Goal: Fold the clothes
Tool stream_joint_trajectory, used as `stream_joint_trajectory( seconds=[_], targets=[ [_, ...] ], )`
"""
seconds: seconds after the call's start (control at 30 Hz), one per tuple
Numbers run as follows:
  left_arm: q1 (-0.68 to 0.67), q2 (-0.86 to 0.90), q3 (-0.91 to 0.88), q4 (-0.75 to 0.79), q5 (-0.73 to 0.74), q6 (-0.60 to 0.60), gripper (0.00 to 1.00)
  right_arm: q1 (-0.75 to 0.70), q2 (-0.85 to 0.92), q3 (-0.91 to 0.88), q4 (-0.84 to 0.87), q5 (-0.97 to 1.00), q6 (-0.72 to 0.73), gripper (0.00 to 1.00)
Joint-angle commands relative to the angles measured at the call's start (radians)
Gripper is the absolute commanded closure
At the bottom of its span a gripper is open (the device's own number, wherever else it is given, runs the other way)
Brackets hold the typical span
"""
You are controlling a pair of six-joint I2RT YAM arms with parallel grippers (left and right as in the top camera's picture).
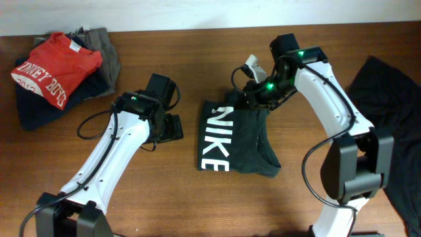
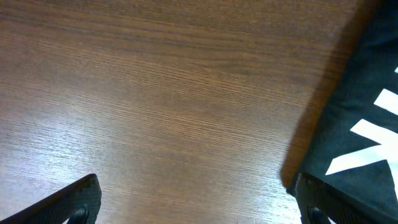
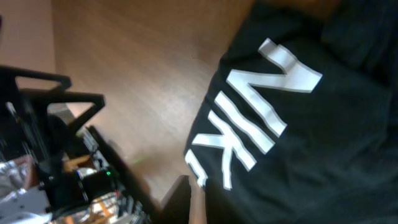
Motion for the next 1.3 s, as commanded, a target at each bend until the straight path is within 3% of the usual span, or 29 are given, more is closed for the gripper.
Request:
stream_joint_trajectory(
  seconds=[0.0,0.43,0.83,1.27],
  targets=[
    [0.005,0.007,-0.001,-0.002,0.0,-0.012,0.01,0.003,0.061,-0.002,0.027,-0.022,0.027,0.96],
    [0.005,0.007,-0.001,-0.004,0.0,-0.012,0.01,0.003,0.264,-0.002,0.119,-0.047,0.027,0.96],
    [0.005,0.007,-0.001,-0.005,0.0,-0.012,0.01,0.003,0.275,-0.002,0.145,0.084,0.085,0.95],
    [0.005,0.007,-0.001,-0.016,0.0,-0.012,0.01,-0.004,0.311,0.013,0.182,0.006,0.043,0.96]
  ],
)
